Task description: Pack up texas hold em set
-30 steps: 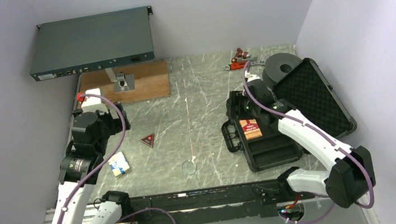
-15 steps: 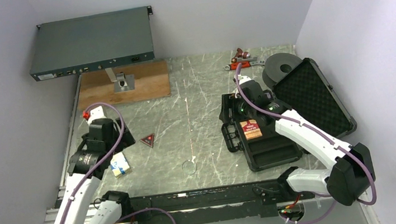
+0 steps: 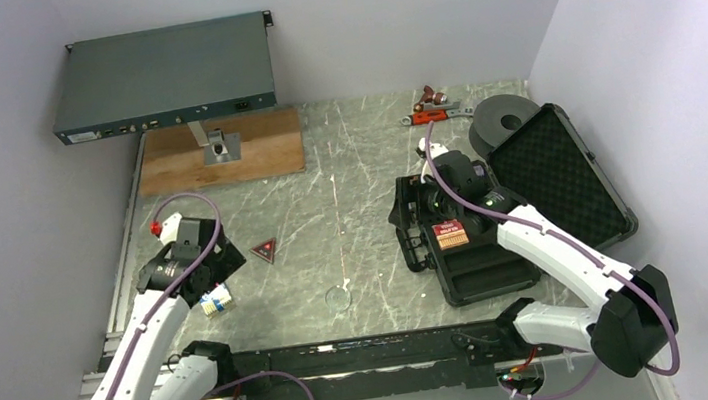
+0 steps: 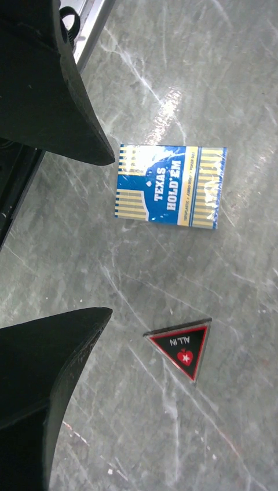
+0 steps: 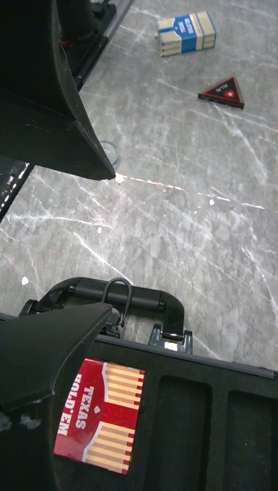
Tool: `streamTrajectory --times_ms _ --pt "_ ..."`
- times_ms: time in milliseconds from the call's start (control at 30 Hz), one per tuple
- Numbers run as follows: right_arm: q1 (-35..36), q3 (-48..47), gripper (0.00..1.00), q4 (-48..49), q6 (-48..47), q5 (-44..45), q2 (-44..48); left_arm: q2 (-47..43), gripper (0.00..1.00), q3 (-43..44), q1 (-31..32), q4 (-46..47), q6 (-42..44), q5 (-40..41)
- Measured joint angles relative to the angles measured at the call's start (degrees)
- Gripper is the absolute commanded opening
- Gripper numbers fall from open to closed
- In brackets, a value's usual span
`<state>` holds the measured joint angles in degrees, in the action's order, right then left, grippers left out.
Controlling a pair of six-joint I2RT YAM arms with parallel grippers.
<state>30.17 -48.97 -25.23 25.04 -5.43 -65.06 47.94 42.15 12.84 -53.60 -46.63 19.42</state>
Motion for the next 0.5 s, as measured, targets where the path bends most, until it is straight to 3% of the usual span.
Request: streamTrajectory --times_ms 67,167,500 --pt "0.0 0.11 0.85 0.2 0.0 -0.72 0.48 0.0 1.0 -1.09 -0.46 -0.13 -1.22 0.22" --pt "0.0 0.46 0.99 0.66 -0.04 -1.49 1.64 -0.13 1.0 -3.04 -1.51 -0.17 -2.43 0.79" --pt "0.0 0.98 1.0 1.11 -0.2 -3.08 2.23 0.74 1.0 -7.45 -10.69 3.48 -2.49 -1.16"
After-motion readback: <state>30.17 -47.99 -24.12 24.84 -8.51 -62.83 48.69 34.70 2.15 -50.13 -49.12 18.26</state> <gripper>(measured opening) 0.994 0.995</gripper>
